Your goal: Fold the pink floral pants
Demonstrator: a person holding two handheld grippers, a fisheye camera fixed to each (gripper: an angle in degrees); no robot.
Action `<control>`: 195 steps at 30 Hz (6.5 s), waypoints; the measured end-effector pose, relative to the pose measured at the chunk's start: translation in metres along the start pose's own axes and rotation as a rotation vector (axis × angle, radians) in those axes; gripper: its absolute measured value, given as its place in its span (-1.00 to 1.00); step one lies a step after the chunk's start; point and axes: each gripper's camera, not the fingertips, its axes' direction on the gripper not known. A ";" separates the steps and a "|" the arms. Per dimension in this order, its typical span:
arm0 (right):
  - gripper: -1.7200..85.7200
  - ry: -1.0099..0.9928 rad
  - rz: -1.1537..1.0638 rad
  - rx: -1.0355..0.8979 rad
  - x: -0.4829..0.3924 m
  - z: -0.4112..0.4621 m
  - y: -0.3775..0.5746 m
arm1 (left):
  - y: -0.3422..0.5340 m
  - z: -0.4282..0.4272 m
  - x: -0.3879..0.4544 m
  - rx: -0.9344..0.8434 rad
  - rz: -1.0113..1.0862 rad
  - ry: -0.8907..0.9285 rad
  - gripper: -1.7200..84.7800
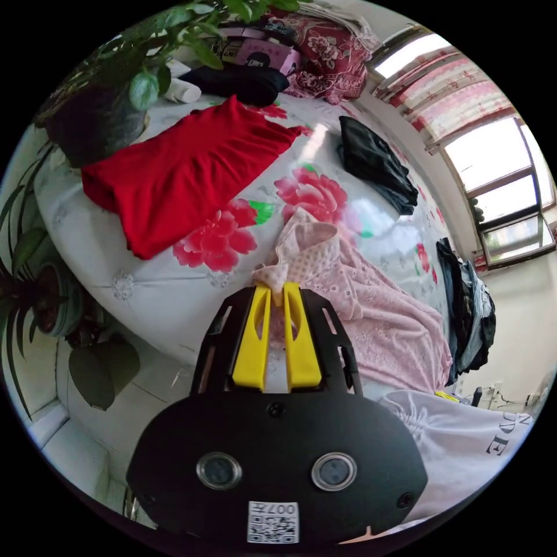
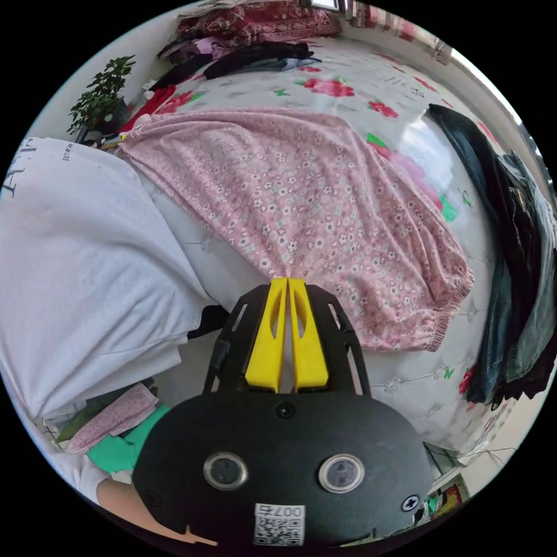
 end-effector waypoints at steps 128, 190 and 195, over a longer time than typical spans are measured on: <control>-0.87 -0.894 1.102 0.904 0.029 0.128 0.000 | -0.045 0.612 0.681 -1.227 1.357 0.458 -0.75; -0.97 -0.362 0.093 0.762 -0.131 0.005 0.074 | -0.010 0.268 0.362 -0.410 0.701 0.820 -0.97; -0.97 -0.467 0.080 0.674 -0.110 0.001 0.055 | -0.025 0.294 0.359 -0.430 0.618 0.838 -0.96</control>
